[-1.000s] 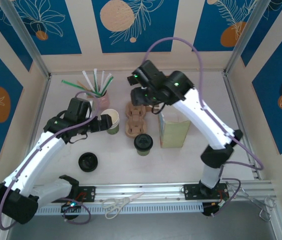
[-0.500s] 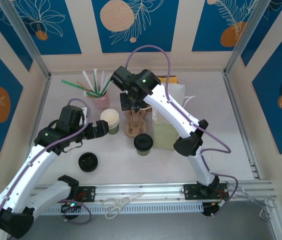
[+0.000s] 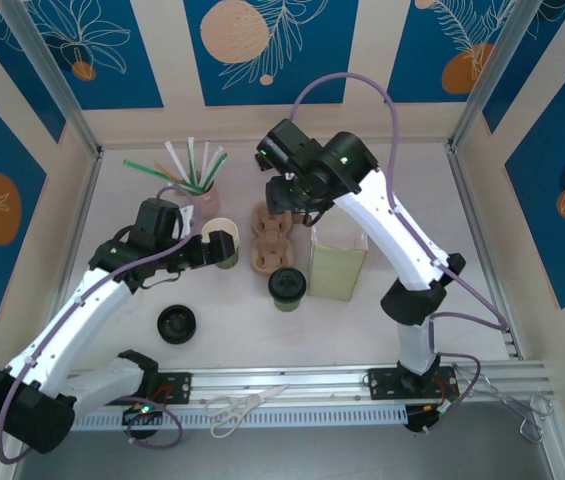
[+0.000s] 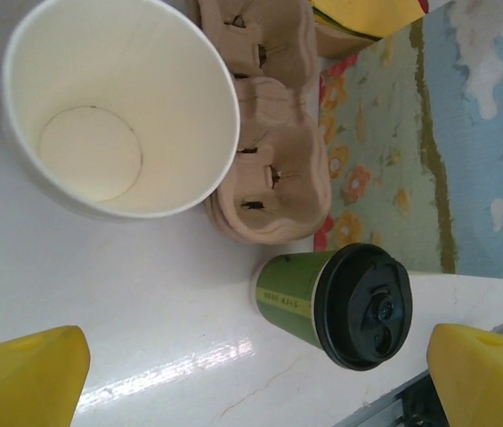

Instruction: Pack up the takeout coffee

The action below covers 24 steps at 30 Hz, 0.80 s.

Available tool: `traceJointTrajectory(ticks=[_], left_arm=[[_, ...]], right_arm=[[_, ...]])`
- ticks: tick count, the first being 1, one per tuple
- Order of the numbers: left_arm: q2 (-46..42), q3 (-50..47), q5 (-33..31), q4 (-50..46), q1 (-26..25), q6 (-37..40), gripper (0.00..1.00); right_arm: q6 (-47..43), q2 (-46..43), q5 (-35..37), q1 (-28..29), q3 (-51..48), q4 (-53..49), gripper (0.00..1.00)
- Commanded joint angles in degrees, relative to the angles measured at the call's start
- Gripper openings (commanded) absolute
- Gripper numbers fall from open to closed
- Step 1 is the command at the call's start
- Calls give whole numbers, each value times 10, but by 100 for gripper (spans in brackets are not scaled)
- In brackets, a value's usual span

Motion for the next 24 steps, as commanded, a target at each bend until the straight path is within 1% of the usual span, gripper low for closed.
traceJointTrajectory(ticks=[1,2,3,5,6,9,11,14,17,21,24], left_arm=[[14,33,31,34,-11,-8,96],[20,40,32,35,-14,-6,96],[26,51,34,36,-19,-5,95],[42,71,39,44,-29,-5,94],[51,83,42,49,-36,-5,92],[86,133,49,57,-59,2,91],[115,171,51,60,-74,9,89],[160,227,58,66,-95,20,86],[201,281,67,64,-112,37,83],[241,334,72,59,-133,61,80],[264,360,75,61,-141,70,77]], right_arm=[[0,-37,1,1,-22,-19,64],[1,-45,-3,1,-25,-19,65],[3,-53,-3,1,-29,-19,71],[10,-67,1,0,-34,-23,71],[15,-75,4,-2,-38,-26,70],[34,-101,16,-17,-50,-42,65],[43,-122,17,-33,-67,-49,64],[52,-165,19,-66,-108,-54,64],[49,-217,1,-109,-162,-37,64],[32,-271,-45,-176,-228,-6,64],[19,-291,-75,-211,-260,13,64]])
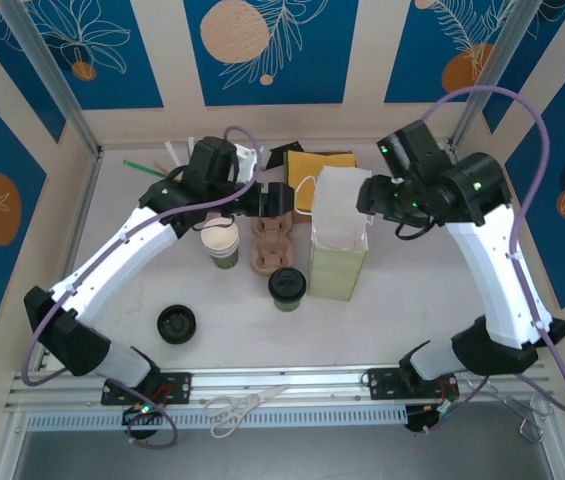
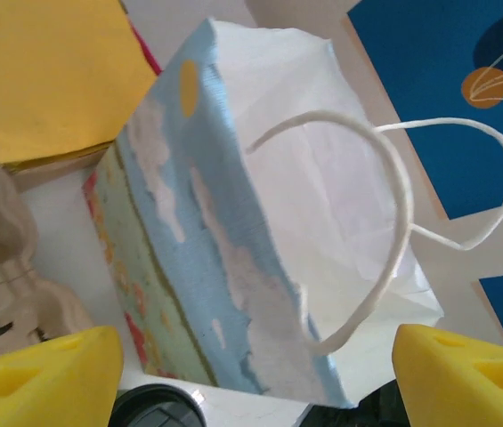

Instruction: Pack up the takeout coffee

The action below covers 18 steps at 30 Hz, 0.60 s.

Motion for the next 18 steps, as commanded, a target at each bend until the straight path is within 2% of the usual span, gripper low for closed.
traceJointTrajectory(ticks=[1,9,11,13,18], left_arm=[[23,38,19,4,-8,26,76],[88,106,26,-3,-11,40,66],[101,117,19,-10,-10,46,58],[111,126,13,-21,-11,50,45],[107,110,2,-25,-11,48,18]], right_arm=[[-14,-14,-48,-31,-32,15,63],[-67,-20,-155,-134,-109,99,60],[-79,-11,-166,-150,-110,106,55],[-90,-4,-174,-165,-112,106,48],[-110,-19,-197,-203,-160,128,25]])
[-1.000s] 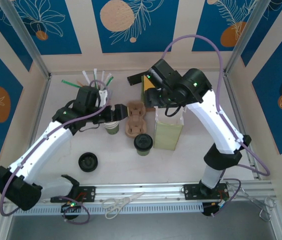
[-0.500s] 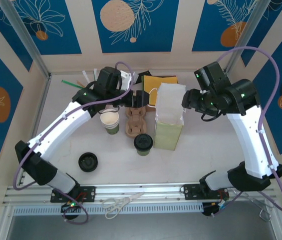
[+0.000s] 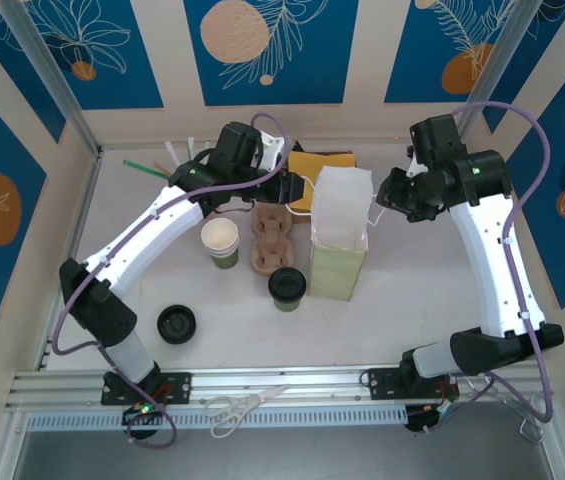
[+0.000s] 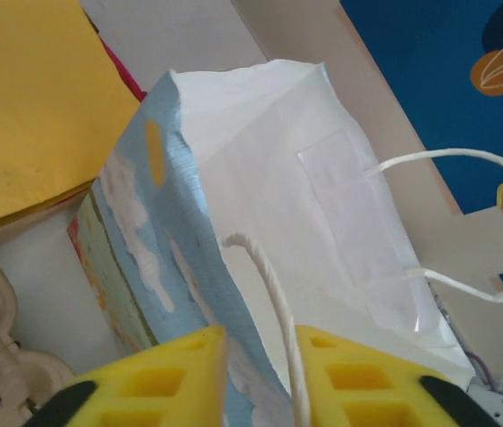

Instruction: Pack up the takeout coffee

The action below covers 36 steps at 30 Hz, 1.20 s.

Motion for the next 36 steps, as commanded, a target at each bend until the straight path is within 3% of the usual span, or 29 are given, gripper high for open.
traceJointTrajectory(ticks=[1,3,10,23,36], left_arm=[[-6,-2,-9,-9,-4,4,13],[-12,-16,-9,-5,-4,-4,5],[-24,-73,7,19,-4,-32,0],[-28,-99,7,24,-12,-38,0],[-25,-130,14,54,-29,-62,0]], right_arm=[[-28,-19,-41,-27,-41,23,19],[-42,-28,-54,-44,-75,44,15],[-80,-34,-99,-72,-171,129,6],[-100,4,-124,-93,-267,200,6],[-113,31,-131,-78,-249,213,9]])
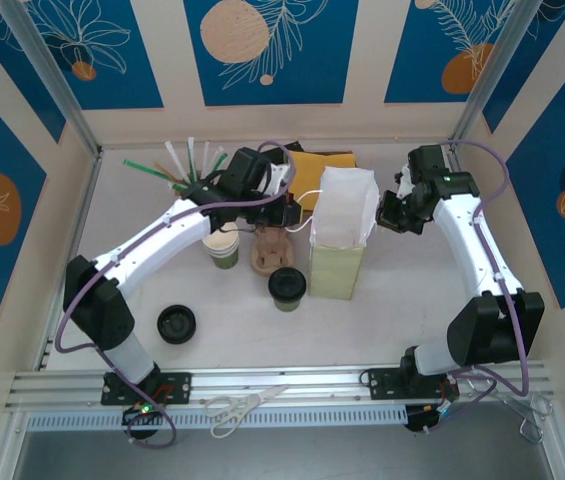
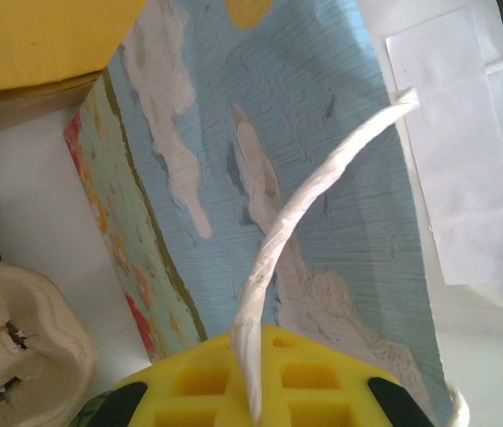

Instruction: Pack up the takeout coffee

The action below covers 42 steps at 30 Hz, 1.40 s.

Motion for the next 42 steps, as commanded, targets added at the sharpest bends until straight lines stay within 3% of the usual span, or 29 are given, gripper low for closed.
traceJointTrajectory(ticks=[1,20,24,30,42], left_arm=[[-13,-15,18,24,-13,-16,0],[-28,-47,-9,83,-36,-79,1],[-31,-29,-30,60,-32,-64,8],[-28,-1,-37,39,-20,-54,25],[-34,36,-47,4,-8,-32,58]], right_arm=[[-16,12,-10,6,20,4,9],[-47,71,-19,-7,99,-16,12],[-44,52,-14,-7,106,-23,19],[-36,17,-8,-12,114,-40,40],[-18,-26,27,-17,159,-73,61]])
